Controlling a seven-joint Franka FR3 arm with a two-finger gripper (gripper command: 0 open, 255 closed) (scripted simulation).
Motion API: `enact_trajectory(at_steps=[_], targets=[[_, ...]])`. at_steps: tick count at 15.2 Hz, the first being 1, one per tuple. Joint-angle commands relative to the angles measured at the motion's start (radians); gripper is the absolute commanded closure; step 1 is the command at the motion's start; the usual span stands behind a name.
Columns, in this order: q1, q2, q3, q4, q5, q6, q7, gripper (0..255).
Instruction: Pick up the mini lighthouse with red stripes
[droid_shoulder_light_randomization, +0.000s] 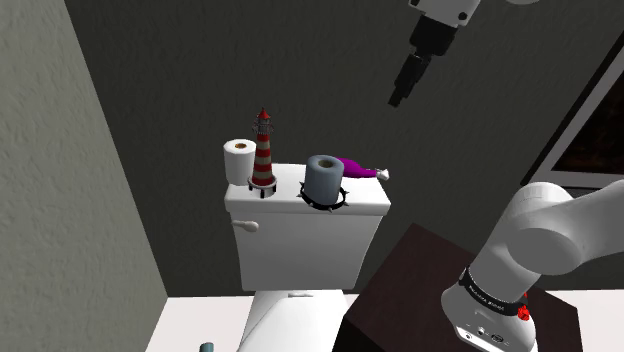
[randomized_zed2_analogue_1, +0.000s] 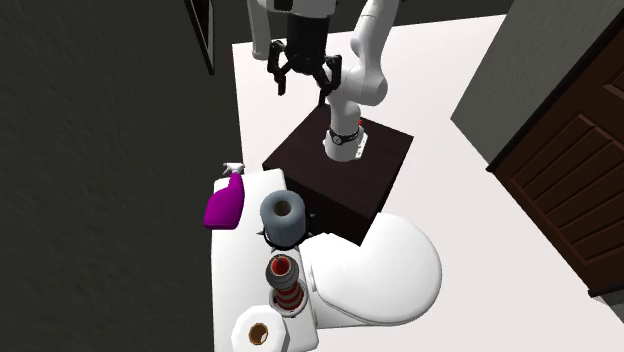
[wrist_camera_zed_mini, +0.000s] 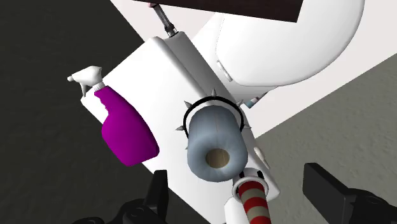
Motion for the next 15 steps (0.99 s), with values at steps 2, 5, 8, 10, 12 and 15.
enact_trajectory(at_steps=[2, 5, 8, 10, 12, 15], targets=[[0.006, 0.038, -0.003, 0.014, 0.004, 0.020, -0.015, 0], [0.025, 0.155, -0.012, 0.063, 0.018, 0.074, -0.059, 0], [0.043, 0.273, -0.019, 0.123, 0.035, 0.116, -0.103, 0], [0.056, 0.352, -0.023, 0.170, 0.046, 0.138, -0.133, 0], [0.068, 0.432, -0.024, 0.222, 0.059, 0.155, -0.162, 0], [0.084, 0.551, -0.024, 0.310, 0.078, 0.170, -0.206, 0]])
